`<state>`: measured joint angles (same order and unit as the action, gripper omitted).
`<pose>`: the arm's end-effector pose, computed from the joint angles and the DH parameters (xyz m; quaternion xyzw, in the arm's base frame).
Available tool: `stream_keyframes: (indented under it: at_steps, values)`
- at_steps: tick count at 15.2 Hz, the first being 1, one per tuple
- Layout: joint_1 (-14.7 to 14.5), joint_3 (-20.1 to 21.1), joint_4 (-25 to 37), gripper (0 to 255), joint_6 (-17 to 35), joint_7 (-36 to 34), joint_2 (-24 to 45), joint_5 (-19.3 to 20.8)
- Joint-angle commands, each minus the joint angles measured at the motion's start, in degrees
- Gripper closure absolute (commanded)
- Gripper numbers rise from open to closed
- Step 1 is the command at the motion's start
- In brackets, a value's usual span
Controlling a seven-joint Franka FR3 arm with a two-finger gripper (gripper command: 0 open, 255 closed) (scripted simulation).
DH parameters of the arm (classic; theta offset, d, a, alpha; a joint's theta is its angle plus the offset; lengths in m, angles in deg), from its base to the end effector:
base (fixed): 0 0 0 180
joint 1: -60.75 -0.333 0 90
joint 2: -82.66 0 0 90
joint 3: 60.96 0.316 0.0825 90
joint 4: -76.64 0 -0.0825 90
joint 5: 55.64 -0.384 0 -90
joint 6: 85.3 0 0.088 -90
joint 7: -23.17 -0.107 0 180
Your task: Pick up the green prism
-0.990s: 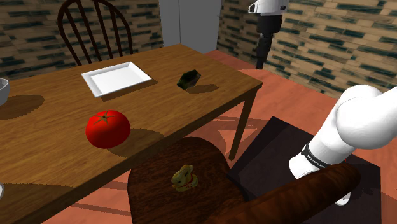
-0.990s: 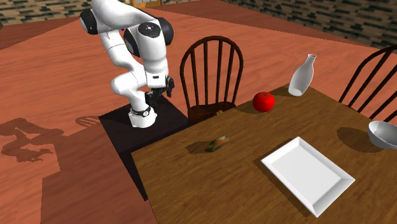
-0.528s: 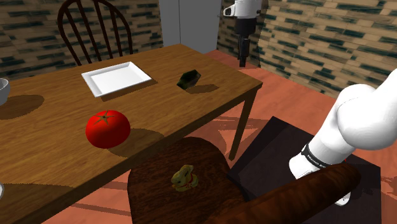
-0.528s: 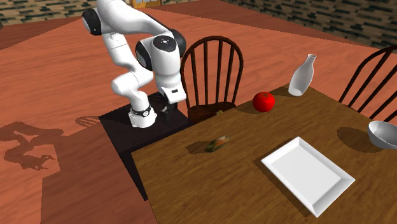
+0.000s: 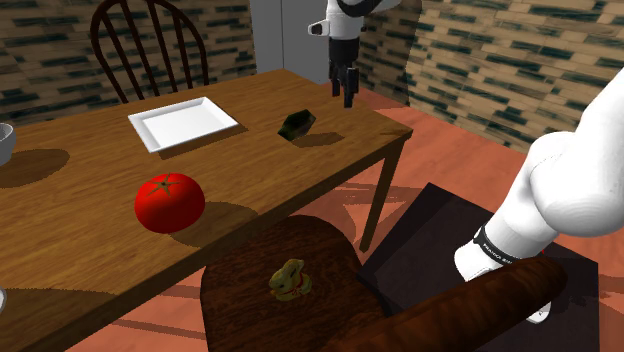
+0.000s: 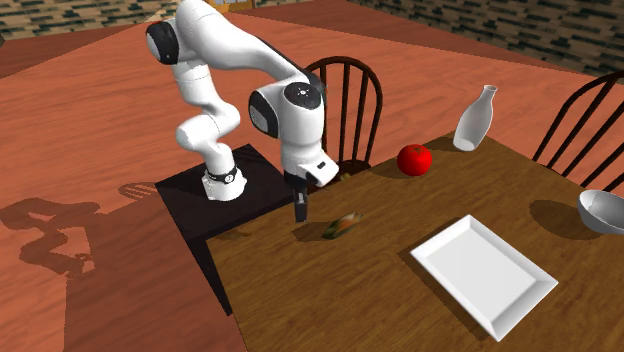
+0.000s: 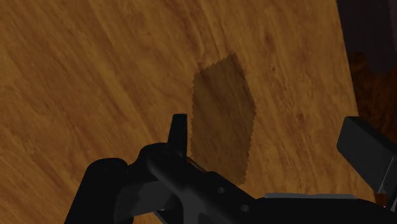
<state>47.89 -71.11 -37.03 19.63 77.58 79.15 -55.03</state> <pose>0.5294 0.0227 0.4835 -0.8764 -0.4793 0.0413 0.0204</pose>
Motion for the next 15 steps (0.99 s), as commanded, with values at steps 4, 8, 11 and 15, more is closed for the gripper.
stream_keyframes:
  at_steps: [4,8,11,15]
  values:
    - [-1.8,1.7,9.0,0,1.3,11.8,9.0,-1.0]
    - [-2.7,3.4,14.9,0,1.9,19.1,14.5,-1.4]
    - [-2.7,3.4,13.1,0,4.0,19.1,14.9,-1.5]
    - [-2.6,3.4,10.7,0,7.3,19.2,15.8,-1.6]
